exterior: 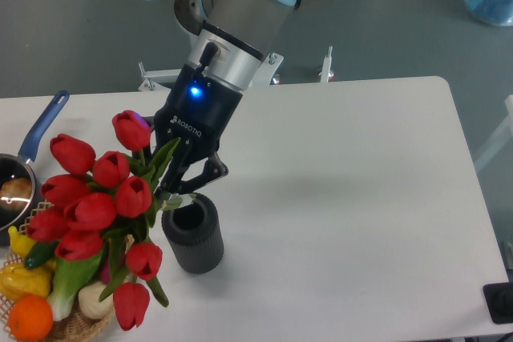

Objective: Insert the flowers into the vase
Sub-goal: 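Lower the tulip stems into the vase opening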

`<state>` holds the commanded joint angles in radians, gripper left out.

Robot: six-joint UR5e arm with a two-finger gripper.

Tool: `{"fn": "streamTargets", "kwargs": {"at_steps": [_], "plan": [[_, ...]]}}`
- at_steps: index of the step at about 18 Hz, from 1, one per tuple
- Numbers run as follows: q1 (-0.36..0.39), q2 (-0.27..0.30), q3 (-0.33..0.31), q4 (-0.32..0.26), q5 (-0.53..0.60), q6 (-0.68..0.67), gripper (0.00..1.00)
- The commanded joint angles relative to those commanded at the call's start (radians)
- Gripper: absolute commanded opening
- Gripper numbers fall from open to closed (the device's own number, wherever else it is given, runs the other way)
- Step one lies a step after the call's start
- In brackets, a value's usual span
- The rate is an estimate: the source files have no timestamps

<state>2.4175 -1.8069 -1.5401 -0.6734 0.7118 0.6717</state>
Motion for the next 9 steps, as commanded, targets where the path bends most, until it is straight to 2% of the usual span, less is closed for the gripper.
{"fn": "streamTargets", "kwargs": {"at_steps": [9], "plan": [[0.008,-0.009,-0.026,0.0,-0.043,0.025,0.18]]}}
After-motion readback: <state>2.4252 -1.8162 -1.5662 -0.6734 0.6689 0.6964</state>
